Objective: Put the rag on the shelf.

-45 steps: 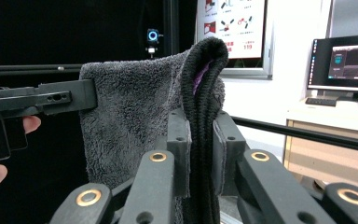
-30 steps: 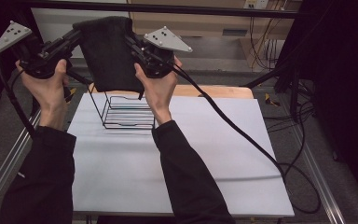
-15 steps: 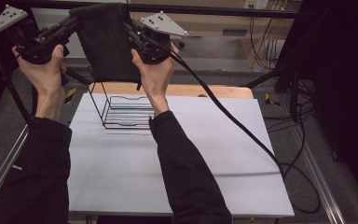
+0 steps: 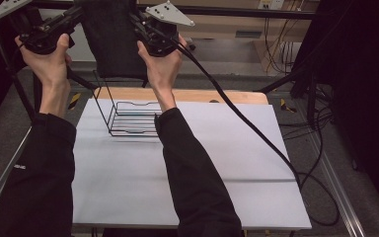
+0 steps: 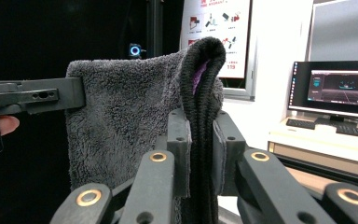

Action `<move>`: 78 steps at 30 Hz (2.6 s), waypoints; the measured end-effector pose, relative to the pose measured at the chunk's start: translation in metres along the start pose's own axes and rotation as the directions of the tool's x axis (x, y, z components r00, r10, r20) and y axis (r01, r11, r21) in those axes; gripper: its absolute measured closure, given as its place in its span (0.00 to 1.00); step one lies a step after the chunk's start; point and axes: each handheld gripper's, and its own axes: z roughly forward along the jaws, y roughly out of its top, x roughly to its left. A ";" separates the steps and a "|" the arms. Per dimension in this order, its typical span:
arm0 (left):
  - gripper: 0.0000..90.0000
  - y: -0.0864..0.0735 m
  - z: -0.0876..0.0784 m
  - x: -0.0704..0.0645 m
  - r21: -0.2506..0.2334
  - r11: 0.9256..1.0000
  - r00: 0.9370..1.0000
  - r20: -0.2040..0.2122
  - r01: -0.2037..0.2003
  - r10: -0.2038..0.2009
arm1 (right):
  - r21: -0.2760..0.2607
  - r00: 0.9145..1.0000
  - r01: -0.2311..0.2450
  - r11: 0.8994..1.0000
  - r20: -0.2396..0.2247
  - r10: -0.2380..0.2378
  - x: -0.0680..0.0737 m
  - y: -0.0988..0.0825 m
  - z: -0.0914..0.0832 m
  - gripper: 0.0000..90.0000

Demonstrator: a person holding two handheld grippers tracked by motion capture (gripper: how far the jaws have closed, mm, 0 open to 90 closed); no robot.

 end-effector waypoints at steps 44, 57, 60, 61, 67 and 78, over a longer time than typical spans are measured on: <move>0.92 -0.063 0.000 0.031 0.111 0.992 0.998 -0.012 -0.056 0.057 | 0.140 0.999 0.015 0.990 -0.045 -0.009 0.000 -0.063 0.015 0.89; 0.92 -0.070 -0.011 0.027 0.108 0.992 0.997 0.023 -0.070 0.068 | 0.151 0.998 0.027 0.988 -0.066 -0.018 0.002 -0.071 0.004 0.89; 0.92 -0.071 -0.014 0.026 0.104 0.992 0.997 0.031 -0.074 0.071 | 0.149 0.997 0.032 0.988 -0.074 -0.021 0.003 -0.072 0.001 0.89; 0.92 -0.072 -0.015 0.025 0.102 0.992 0.997 0.035 -0.074 0.071 | 0.149 0.997 0.037 0.988 -0.077 -0.025 0.003 -0.072 0.000 0.89; 0.93 -0.076 -0.021 0.021 0.103 0.990 0.995 0.055 -0.091 0.086 | 0.154 0.996 0.030 0.988 -0.084 -0.018 0.001 -0.078 -0.006 0.89; 0.93 -0.083 -0.035 0.017 0.107 0.988 0.992 0.071 -0.112 0.105 | 0.149 0.994 0.066 0.987 -0.097 -0.051 0.007 -0.084 -0.014 0.89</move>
